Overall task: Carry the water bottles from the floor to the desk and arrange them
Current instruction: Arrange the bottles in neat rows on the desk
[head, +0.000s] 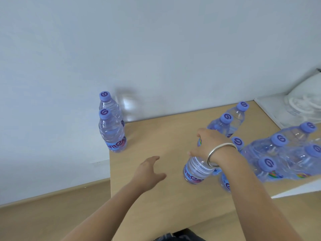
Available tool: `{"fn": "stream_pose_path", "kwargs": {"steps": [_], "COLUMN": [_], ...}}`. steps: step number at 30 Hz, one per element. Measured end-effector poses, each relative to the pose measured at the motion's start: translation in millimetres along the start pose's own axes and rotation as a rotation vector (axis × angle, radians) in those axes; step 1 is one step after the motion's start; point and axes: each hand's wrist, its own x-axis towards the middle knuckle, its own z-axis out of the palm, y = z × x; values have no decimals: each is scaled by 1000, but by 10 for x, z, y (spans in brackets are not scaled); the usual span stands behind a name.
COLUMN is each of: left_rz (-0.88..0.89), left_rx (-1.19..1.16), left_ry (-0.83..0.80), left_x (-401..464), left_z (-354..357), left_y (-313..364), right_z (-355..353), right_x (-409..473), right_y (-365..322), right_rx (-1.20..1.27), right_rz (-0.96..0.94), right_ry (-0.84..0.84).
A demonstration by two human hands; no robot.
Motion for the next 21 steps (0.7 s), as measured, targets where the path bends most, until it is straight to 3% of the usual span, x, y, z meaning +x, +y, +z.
{"fn": "stream_pose_path", "kwargs": {"steps": [5,11,15,21], "left_rz": [30,9,61,48], "left_rx": [-51,-194,-271,-516], "left_ry": [-103,-168,-142,-13], "left_x": [30,-11,-53,-264], "left_z": [184,298,187,-136], "left_y": [146,125,85,85], "right_z": [194,418,334,-24], "right_x": [-106,-106,-57,-71], "right_y": [196,236,117,-349], "right_rx": [162,632,746,816], "right_rz": [-102,-40,-99,-337], "right_ry": [42,388,365,287]}}
